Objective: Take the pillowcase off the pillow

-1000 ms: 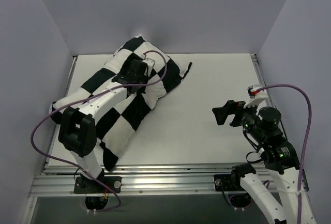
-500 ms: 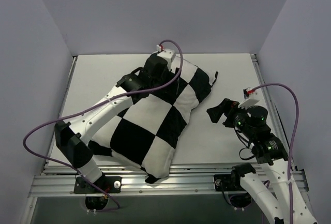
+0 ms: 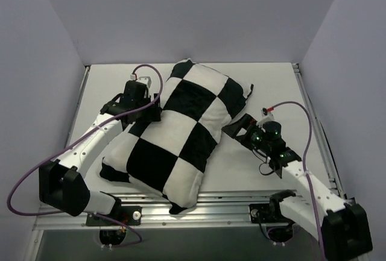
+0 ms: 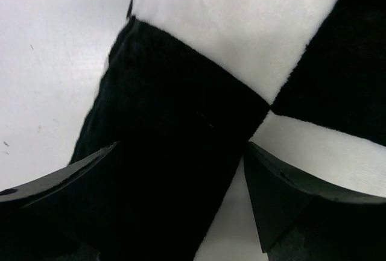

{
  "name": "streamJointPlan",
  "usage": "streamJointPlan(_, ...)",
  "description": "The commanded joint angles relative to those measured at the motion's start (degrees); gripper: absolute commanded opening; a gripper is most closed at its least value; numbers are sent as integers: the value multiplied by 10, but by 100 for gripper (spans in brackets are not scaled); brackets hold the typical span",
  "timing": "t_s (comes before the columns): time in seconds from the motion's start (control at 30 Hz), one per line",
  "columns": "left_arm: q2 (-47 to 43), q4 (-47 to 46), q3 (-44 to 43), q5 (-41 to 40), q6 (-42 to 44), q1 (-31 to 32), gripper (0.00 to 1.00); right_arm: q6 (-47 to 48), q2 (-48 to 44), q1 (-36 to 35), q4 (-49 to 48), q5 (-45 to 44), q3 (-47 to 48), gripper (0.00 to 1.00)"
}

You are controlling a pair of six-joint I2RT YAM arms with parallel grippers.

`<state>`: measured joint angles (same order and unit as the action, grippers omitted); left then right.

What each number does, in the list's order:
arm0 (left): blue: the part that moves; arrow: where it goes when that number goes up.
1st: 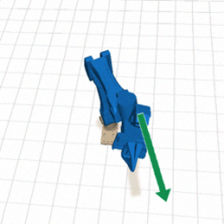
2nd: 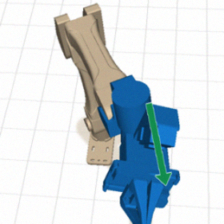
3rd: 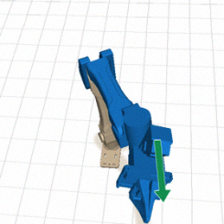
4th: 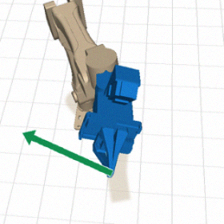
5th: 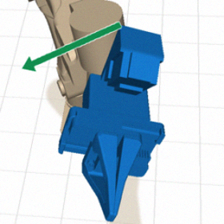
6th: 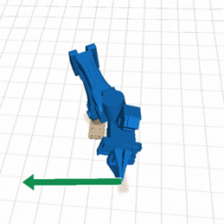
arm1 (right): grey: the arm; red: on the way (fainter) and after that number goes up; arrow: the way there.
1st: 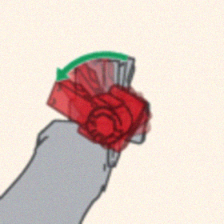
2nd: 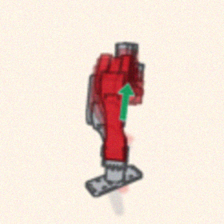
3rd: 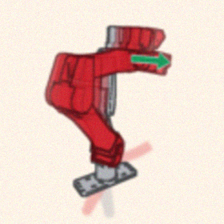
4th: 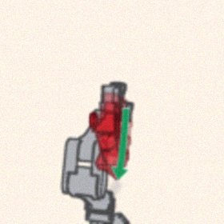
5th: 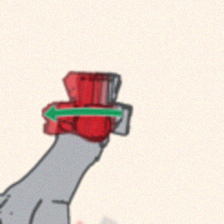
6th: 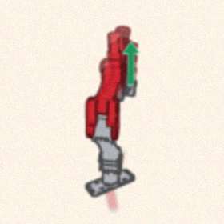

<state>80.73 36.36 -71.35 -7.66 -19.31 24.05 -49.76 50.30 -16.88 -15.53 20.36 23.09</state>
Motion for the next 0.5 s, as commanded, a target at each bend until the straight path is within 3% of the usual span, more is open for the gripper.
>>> streamJointPlan(0.0, -47, -32, 78, 59, -32, -16, 86, -36, 83, -45, -220, -8, -2, 100)
streamJointPlan(0.1, -59, -59, 136, 71, -50, -23, 85, -38, 185, -88, -322, -10, 7, 100)
streamJointPlan(0.27, -52, -95, 193, 106, -71, -28, 82, -26, 361, -133, -415, 15, 56, 100)
streamJointPlan(0.37, -44, -124, 212, 129, -90, -27, 81, -54, 438, -147, -532, 63, 64, 73)
streamJointPlan(0.4, -43, -131, 221, 135, -94, -26, 80, -63, 455, -147, -576, 75, 66, 50)
streamJointPlan(0.47, -35, -154, 227, 152, -111, -21, 79, -71, 451, -148, -587, 100, 71, 20)
